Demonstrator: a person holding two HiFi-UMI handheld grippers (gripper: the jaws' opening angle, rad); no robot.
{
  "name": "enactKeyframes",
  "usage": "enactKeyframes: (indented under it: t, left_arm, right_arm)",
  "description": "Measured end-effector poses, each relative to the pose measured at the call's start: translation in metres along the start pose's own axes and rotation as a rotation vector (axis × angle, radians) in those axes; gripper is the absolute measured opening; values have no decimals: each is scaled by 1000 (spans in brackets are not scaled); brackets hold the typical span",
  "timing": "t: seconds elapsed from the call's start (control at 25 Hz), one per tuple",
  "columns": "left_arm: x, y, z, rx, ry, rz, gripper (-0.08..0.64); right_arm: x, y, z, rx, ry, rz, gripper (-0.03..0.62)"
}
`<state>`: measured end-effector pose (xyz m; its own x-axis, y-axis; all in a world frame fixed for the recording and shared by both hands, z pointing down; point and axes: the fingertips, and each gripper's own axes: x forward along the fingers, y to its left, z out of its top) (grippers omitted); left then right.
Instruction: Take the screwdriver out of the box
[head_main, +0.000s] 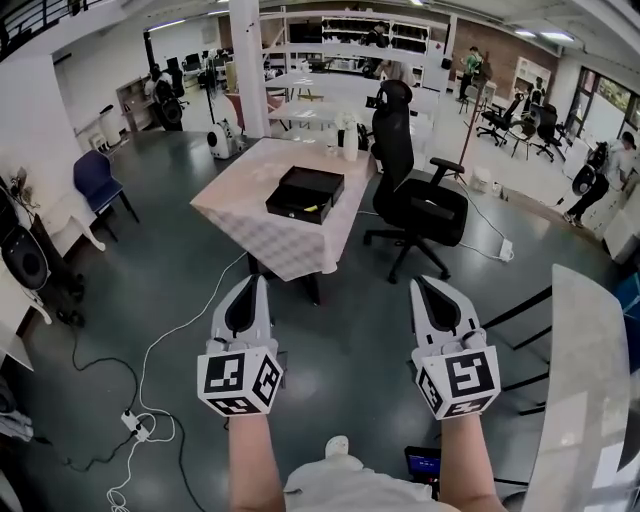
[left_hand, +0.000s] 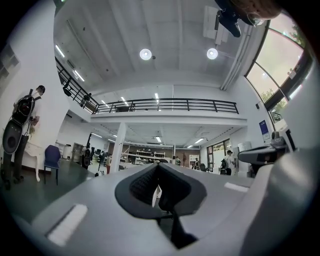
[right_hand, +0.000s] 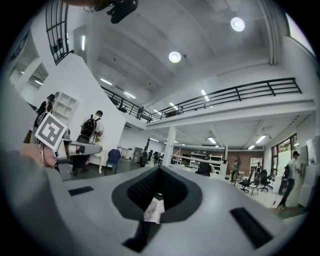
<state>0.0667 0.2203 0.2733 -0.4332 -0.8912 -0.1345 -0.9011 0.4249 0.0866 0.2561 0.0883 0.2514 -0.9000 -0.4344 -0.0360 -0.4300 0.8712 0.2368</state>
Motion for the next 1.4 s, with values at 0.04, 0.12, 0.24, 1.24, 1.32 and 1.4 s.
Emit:
enactKeyframes:
  t: [0.04,0.12,0.24,1.24,1.32,1.4]
  left_arm:
    - [12,5,0,2,0,-4,9]
    - [31,15,-1,6,0,-17,9]
    - [50,25,-8,8,-1,-36,9]
    - [312,112,-62,129,97,-85,9]
    - [340,116,-66,140,103,-115,11]
    - [365,124,-69,123,96,-136,11]
  right_arm:
    - [12,-2,0,0,-1,1,5]
    - [35,-2,-4,3,1,7,5]
    - [64,-2,-17,16,11,22,6]
    - [342,-90,-76,123,1,50,6]
    - [369,-100,-80,128,6,49,6]
    - [395,-108,-84,130,10,46,6]
